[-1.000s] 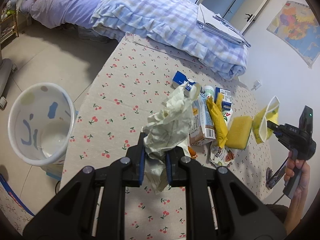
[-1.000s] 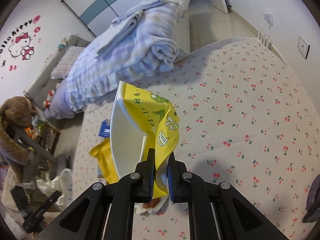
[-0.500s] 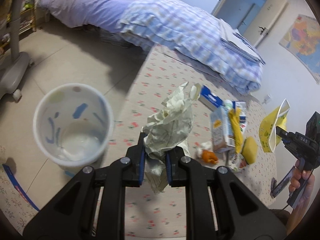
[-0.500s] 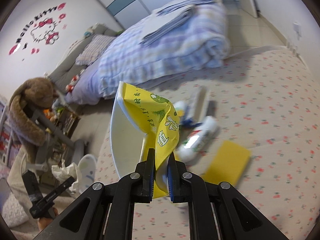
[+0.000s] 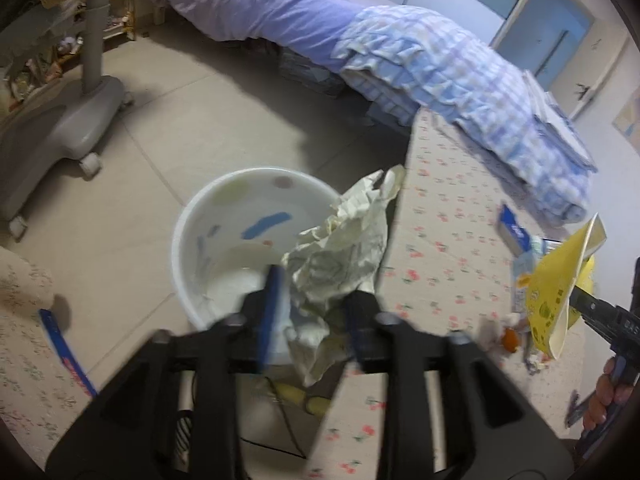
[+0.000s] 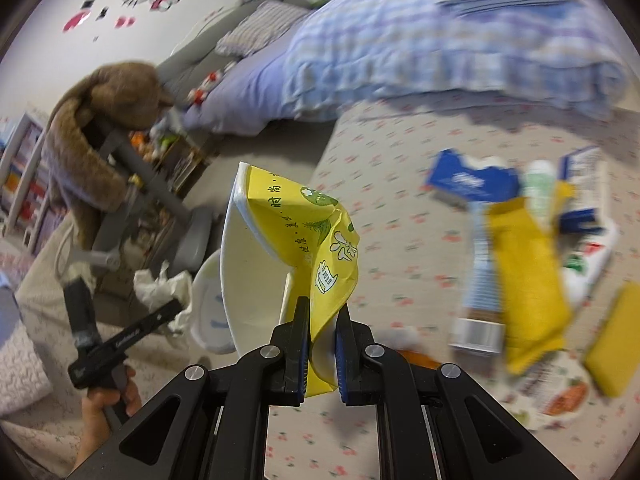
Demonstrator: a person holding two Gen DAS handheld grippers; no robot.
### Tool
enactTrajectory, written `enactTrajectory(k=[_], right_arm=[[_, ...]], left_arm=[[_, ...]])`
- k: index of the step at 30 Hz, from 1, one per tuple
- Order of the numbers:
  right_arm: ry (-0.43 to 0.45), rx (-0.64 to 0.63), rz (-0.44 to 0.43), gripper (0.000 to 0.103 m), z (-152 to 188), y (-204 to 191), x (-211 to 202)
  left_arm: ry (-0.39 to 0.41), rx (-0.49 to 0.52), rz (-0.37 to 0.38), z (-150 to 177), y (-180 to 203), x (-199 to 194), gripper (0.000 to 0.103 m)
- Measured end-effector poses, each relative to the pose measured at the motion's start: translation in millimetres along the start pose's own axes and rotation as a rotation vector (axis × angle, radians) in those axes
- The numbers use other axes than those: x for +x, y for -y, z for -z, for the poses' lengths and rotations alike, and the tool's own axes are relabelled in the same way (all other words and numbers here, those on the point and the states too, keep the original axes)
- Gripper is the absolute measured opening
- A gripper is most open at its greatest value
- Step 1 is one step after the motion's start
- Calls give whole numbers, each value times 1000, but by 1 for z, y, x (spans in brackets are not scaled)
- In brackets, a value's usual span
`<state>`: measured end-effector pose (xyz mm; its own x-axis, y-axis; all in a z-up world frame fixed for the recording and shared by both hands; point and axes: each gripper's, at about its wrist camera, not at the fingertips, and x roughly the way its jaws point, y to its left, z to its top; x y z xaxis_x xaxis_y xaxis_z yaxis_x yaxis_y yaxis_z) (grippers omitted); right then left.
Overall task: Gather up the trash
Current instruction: 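Carry tissue and yellow wrapper to the wastebasket and release both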
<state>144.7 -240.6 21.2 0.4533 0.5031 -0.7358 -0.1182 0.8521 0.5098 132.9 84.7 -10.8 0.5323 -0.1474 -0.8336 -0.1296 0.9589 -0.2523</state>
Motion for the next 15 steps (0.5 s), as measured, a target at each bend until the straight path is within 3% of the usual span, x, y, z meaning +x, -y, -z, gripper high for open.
enactTrajectory(k=[2,5,9,15], right_arm=[[-22,-25,-13,12,1,-14,15],[-58,-50,-50,12,2,-36,38],[-91,-76,-52,12,3,-57,66],[-149,-47,-93,13,1,-76,108]], left_arm=[[-5,-14,-47,-2,-7,0,83],[-2,-31,-123,-2,-18,-8,85],[-8,-46,-179,-1,-35,-13,96],[-9,-22,-263,2,-51,-14,97]])
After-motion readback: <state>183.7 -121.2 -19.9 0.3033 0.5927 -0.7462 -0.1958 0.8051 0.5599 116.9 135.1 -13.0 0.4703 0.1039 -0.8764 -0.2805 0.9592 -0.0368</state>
